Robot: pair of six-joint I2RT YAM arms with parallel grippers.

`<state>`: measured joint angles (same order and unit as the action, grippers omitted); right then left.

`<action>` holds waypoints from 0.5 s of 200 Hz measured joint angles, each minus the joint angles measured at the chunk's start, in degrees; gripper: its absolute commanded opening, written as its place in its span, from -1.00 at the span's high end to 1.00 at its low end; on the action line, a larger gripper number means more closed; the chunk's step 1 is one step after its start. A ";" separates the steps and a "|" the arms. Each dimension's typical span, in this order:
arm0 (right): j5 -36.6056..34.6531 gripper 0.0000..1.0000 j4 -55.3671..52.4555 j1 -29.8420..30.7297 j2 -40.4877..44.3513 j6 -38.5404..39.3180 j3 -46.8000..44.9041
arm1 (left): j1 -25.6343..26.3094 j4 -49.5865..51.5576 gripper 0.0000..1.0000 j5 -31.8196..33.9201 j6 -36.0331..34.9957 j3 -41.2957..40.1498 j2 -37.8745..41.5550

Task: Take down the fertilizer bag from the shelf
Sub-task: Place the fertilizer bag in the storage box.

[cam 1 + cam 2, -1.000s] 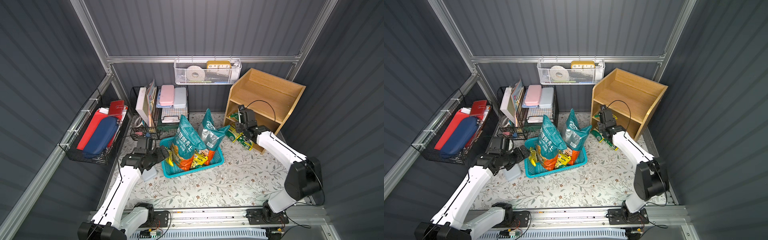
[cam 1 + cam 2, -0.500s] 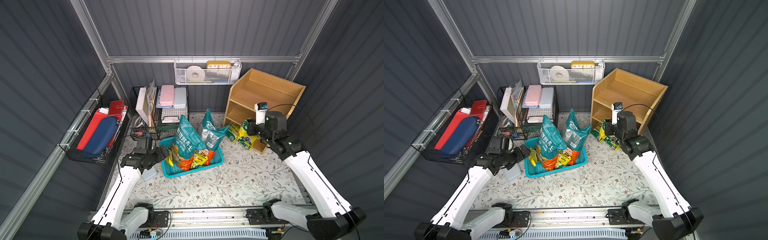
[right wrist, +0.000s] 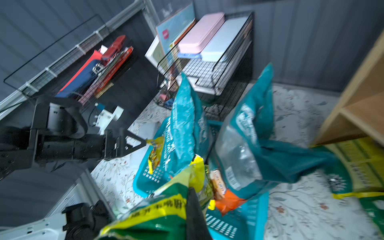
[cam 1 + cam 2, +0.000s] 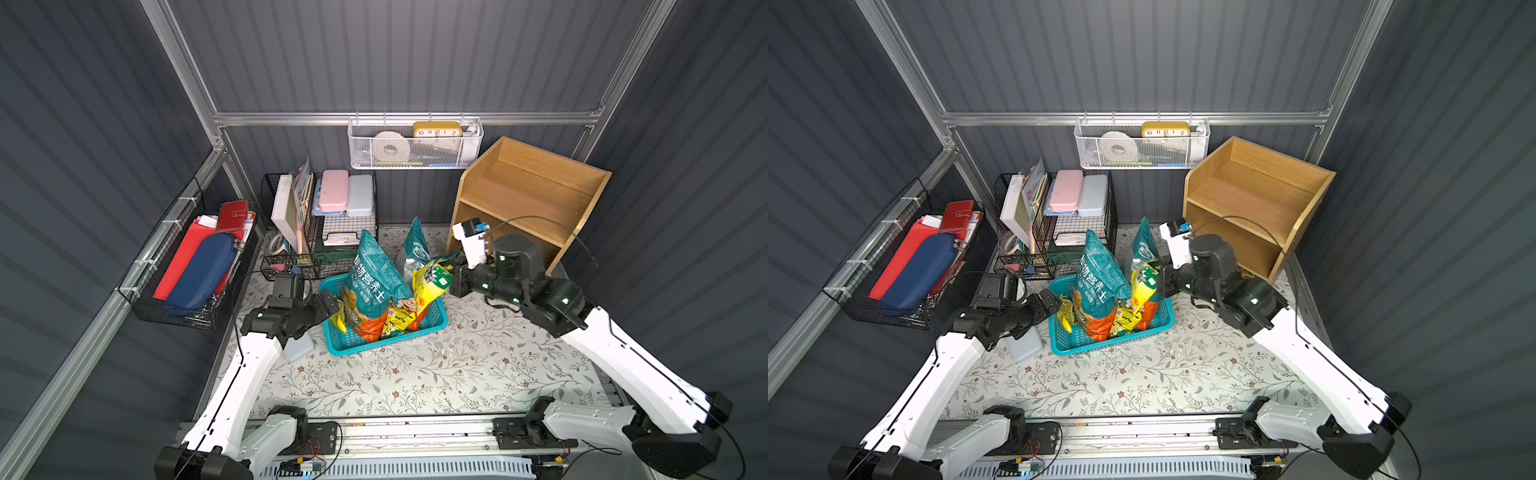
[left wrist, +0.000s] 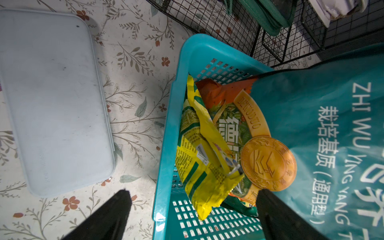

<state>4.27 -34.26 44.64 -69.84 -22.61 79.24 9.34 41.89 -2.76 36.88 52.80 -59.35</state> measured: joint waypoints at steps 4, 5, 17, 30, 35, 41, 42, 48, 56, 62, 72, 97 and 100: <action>0.00 1.00 0.37 1.01 -0.76 -0.57 -0.07 | 0.00 0.00 -0.99 0.00 0.00 0.00 0.07; 0.00 1.00 0.42 1.18 -0.92 -0.68 -0.07 | 0.00 0.00 -0.99 0.02 0.00 0.00 0.07; 0.00 1.00 1.77 3.98 -3.23 -2.38 -0.61 | 0.00 0.04 -0.99 0.22 0.00 0.00 0.28; 0.02 1.00 2.60 6.56 -5.62 -3.91 -0.76 | 0.00 0.11 -0.99 0.39 0.00 0.00 0.55; 0.04 1.00 3.02 7.32 -6.43 -4.42 -0.76 | 0.00 0.15 -0.99 0.44 0.00 0.00 0.63; 0.13 1.00 3.63 8.33 -7.43 -4.96 -0.76 | 0.00 0.15 -0.99 0.46 0.00 0.00 0.72; 0.13 1.00 3.69 8.46 -7.56 -5.01 -0.76 | 0.00 0.17 -0.99 0.46 0.00 0.00 0.72; 0.28 1.00 4.20 9.38 -8.59 -5.49 -0.70 | 0.00 0.17 -0.99 0.48 0.00 0.00 0.79; 0.61 1.00 4.83 10.40 -9.79 -6.03 -0.68 | 0.00 0.17 -0.99 0.55 0.00 0.00 0.81; 1.05 1.00 5.35 11.06 -10.73 -6.23 -0.66 | 0.00 0.17 -0.99 0.68 0.00 0.00 0.81; 1.86 1.00 6.23 11.76 -12.22 -6.38 -0.66 | 0.00 0.17 -0.99 0.92 0.00 0.00 0.81; 4.42 1.00 8.87 12.39 -15.96 -4.85 -0.57 | 0.00 0.17 -0.99 1.31 0.00 0.00 1.20; 4.59 1.00 9.07 12.39 -16.33 -4.52 -0.48 | 0.00 0.17 -0.99 1.33 0.00 0.00 1.27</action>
<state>8.86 -25.19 57.04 -86.17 -27.14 78.76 9.34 42.06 -1.43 36.88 52.80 -58.08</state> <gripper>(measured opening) 0.044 0.995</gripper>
